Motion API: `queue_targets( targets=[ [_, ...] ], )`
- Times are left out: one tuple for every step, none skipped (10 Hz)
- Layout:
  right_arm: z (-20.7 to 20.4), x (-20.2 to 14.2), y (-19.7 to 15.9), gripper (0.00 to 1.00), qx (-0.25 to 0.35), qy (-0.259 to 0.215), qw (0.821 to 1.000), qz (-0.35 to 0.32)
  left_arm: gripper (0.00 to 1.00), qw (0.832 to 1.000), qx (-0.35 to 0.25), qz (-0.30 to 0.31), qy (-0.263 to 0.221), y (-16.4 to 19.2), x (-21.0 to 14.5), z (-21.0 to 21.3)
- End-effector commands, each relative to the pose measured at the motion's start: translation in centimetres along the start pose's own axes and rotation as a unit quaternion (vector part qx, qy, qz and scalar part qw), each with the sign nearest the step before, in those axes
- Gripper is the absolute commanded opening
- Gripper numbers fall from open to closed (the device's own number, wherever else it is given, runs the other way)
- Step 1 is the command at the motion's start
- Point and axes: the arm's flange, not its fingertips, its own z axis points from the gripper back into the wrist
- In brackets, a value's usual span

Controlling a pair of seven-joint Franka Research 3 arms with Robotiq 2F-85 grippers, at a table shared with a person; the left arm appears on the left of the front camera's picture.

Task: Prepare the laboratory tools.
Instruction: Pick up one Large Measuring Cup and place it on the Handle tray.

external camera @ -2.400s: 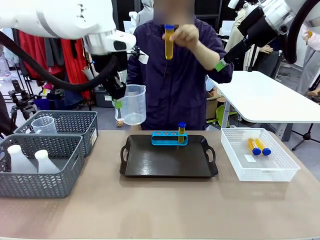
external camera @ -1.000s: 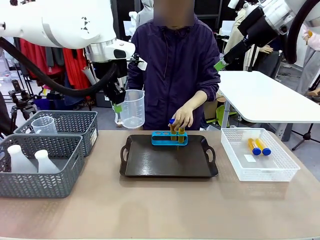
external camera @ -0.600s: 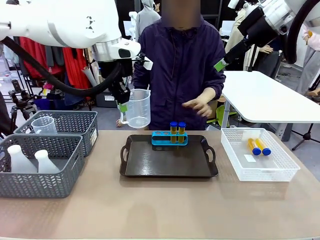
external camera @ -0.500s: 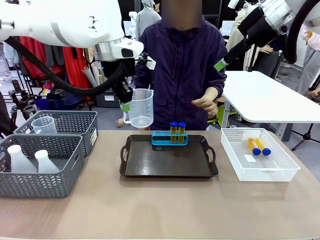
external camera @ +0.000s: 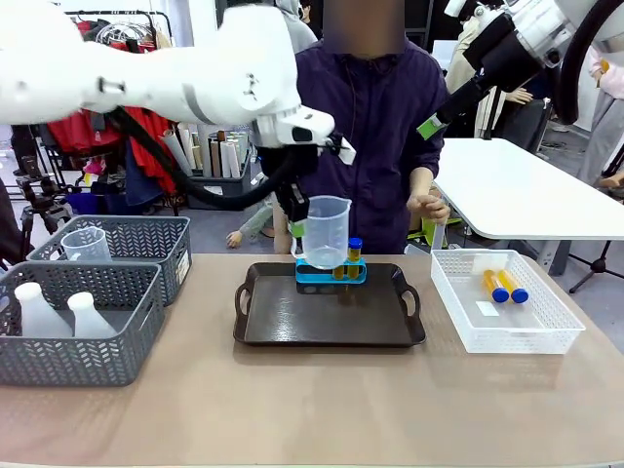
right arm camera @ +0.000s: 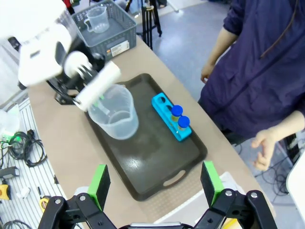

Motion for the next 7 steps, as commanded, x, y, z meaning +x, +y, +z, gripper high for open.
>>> queue_targets(
  targets=[
    [0.1, 0.0, 0.0, 1.00, 0.001, -0.002, 1.000, 0.001, 0.00, 0.999, 0.002, -0.041, 0.001, 1.2, 2.2, -1.9],
    [0.1, 0.0, 0.0, 1.00, 0.001, -0.002, 1.000, 0.001, 0.00, 0.998, -0.003, -0.055, 0.007, 1.0, 3.2, -3.4],
    [0.1, 0.0, 0.0, 1.00, 0.001, -0.002, 1.000, 0.001, 0.00, 0.998, -0.004, -0.061, 0.010, 0.9, 4.1, -5.0],
    [0.1, 0.0, 0.0, 1.00, 0.001, -0.002, 1.000, 0.001, 0.00, 0.997, 0.002, -0.071, 0.017, 0.8, 4.8, -6.6],
    [0.1, 0.0, 0.0, 1.00, 0.001, -0.002, 1.000, 0.001, 0.00, 0.996, 0.004, -0.081, 0.022, 1.1, 5.4, -8.0],
    [0.1, 0.0, 0.0, 1.00, 0.001, -0.002, 1.000, 0.001, 0.00, 0.996, -0.001, -0.084, 0.023, 1.4, 5.9, -9.0],
    [0.1, 0.0, 0.0, 1.00, 0.001, -0.002, 1.000, 0.001, 0.00, 0.996, 0.000, -0.088, 0.027, 1.6, 6.0, -10.0]
  ],
)
